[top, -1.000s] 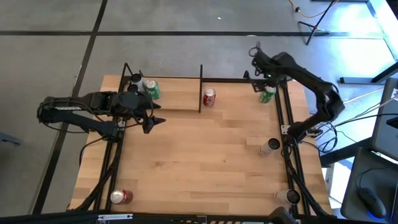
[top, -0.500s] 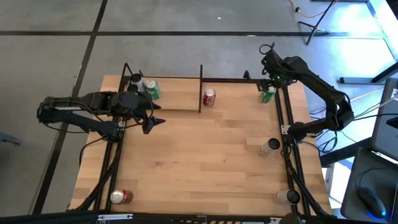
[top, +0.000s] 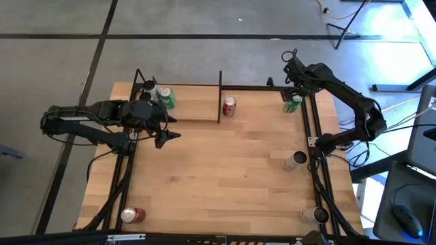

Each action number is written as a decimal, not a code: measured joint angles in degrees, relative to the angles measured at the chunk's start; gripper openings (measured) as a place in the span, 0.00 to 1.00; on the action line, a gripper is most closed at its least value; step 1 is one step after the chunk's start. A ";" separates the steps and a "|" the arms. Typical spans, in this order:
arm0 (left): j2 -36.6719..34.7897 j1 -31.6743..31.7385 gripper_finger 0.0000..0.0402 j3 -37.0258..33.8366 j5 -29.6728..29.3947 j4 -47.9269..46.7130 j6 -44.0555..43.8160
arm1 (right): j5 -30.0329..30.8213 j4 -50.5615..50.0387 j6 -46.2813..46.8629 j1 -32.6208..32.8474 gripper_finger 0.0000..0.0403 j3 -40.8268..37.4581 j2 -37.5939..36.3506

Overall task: Place canned beverage on shelf
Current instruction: Put the green soda can on the shelf

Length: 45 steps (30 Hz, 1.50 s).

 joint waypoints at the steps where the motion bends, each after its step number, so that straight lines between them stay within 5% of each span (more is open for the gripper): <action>1: 0.00 -0.01 0.83 0.00 0.00 0.00 -0.01 | -0.85 0.06 0.61 0.00 0.93 0.00 0.08; 12: 0.00 0.00 0.83 0.00 0.02 0.00 1.76 | -3.89 -0.21 2.52 -0.03 0.82 0.00 0.29; 25: 0.00 -0.02 0.83 0.00 1.29 0.00 1.44 | 1.09 2.53 2.95 -0.02 0.80 0.02 6.48; 38: 0.00 0.00 0.83 0.00 1.31 0.00 -1.49 | -1.03 2.88 -1.10 -2.64 0.79 0.09 12.34; 45: 0.00 -0.02 0.83 0.00 1.29 0.02 -1.52 | -3.64 2.73 -5.91 -2.52 0.64 0.22 12.22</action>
